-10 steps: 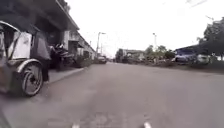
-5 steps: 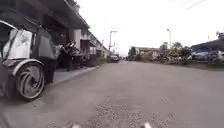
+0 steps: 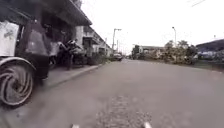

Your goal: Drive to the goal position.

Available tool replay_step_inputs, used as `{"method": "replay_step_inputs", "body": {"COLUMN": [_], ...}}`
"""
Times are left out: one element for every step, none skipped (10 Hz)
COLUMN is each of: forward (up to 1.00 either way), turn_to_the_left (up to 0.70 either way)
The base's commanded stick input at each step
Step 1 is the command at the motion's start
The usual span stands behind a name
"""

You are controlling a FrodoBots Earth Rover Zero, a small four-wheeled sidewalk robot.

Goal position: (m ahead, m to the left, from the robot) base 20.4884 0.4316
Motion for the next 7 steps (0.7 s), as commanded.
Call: {"method": "replay_step_inputs", "body": {"forward": [0.70, 0.70, 0.70, 0.70, 0.70, 0.70, 0.70], "turn_to_the_left": [0.00, 0.04, 0.02, 0.06, 0.02, -0.28, -0.35]}}
